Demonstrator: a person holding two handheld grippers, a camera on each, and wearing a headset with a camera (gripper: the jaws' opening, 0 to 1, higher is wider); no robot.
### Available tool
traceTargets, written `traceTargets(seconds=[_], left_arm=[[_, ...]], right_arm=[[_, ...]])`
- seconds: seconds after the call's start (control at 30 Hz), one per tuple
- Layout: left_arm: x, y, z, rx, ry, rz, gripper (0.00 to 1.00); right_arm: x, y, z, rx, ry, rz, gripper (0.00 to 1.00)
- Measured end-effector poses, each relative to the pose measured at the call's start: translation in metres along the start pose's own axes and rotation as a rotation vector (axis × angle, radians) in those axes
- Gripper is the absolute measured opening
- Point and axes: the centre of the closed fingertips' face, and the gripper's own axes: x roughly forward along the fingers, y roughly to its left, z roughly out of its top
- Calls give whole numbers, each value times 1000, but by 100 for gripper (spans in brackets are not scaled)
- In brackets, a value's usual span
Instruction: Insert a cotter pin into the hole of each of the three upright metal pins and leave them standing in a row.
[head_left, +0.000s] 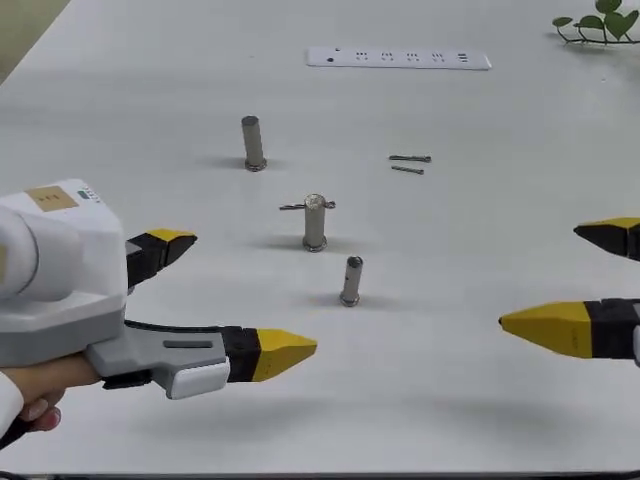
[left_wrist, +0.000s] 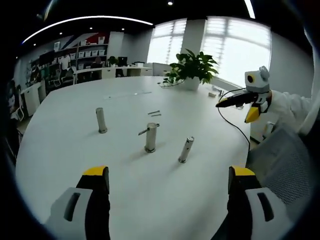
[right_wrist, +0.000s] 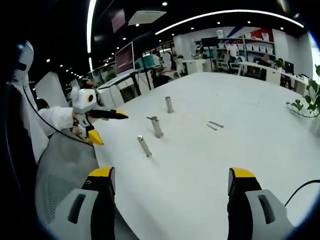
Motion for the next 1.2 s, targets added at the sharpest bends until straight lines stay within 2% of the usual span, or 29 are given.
traceTargets(seconds=[0.2,0.4,0.5,0.57,0.63,0.73,0.8,0.97,1.07,1.13,1.17,1.2], left_arm=[[-4,-4,9,-17,-37,-10,99],[-6,-2,9,-11,-34,3,99],[-8,-1,11,-20,-44,2,99],[-9,0,14,-19,-51,4,99],[-10,1,16,-12,-55,10,99],[-12,1,17,-13,-60,11,99],[-14,2,18,-9,-60,12,99],[-17,6,18,-12,-60,18,99],[-19,8,18,-17,-56,25,99],[-20,8,16,-16,-46,24,99],[-20,8,16,-15,-46,23,99],[-21,7,16,-13,-46,22,99]], right_arm=[[6,-15,14,-79,42,10,88],[14,-29,25,-172,104,30,81],[21,-31,30,-191,136,67,78],[27,-33,34,-215,146,77,77],[32,-37,34,-235,180,87,76],[38,-38,38,-276,206,116,67],[46,-43,45,-301,197,107,60],[61,-44,51,-341,242,128,59],[70,-46,51,-343,257,132,58],[78,-48,48,-335,285,142,55],[83,-53,47,-334,295,143,54],[93,-65,48,-339,310,139,52]])
